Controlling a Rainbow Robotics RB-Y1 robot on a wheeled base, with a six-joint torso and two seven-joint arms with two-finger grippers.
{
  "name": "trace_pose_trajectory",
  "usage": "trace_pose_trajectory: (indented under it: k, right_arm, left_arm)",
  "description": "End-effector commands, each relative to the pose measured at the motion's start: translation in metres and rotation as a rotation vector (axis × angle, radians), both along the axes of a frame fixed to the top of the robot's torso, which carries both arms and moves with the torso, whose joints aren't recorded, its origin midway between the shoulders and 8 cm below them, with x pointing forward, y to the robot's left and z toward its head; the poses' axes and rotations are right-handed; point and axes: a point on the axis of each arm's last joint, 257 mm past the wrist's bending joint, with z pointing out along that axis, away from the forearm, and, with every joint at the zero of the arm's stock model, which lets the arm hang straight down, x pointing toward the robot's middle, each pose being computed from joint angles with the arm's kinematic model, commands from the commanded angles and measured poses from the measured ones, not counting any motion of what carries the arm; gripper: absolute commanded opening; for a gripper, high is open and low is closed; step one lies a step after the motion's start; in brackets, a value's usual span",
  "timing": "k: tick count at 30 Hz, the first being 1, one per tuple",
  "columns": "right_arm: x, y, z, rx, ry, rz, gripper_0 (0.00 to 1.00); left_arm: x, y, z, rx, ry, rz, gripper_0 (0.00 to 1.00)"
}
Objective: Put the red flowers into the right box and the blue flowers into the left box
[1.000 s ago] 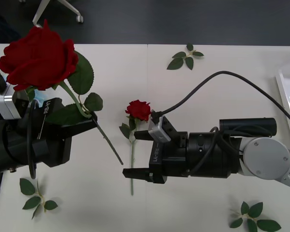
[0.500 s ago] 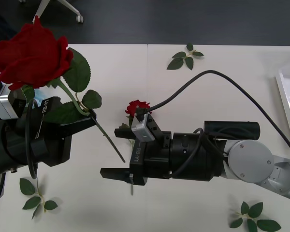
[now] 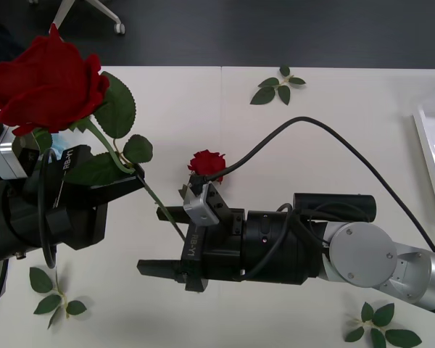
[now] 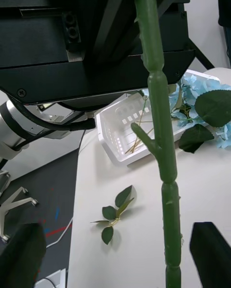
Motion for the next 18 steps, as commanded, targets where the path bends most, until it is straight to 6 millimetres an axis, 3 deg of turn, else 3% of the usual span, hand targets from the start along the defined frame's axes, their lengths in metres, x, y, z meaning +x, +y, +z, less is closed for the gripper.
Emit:
trace_pose_trajectory:
  k: [1,15,16,17,18]
  right_arm:
    - [0.0041,0.0020,0.0119,0.019,-0.051,-0.008,0.00]
    - [0.0101,-0.0001,0.0136,0.027,-0.054,-0.031,0.00]
    - [0.0096,0.0001,0.0141,0.028,-0.056,-0.030,0.00]
    - [0.0110,-0.0003,0.0143,0.028,-0.055,-0.034,0.00]
    - [0.0108,-0.0005,0.0139,0.027,-0.056,-0.032,0.00]
  left_arm:
    - [-0.0062,-0.0038,0.0117,0.023,-0.079,-0.008,0.00]
    - [-0.0062,-0.0038,0.0117,0.023,-0.079,-0.008,0.00]
    - [-0.0062,-0.0038,0.0117,0.023,-0.079,-0.008,0.02]
    - [-0.0062,-0.0038,0.0117,0.023,-0.079,-0.008,0.10]
    - [-0.0062,-0.0038,0.0117,0.023,-0.079,-0.008,0.28]
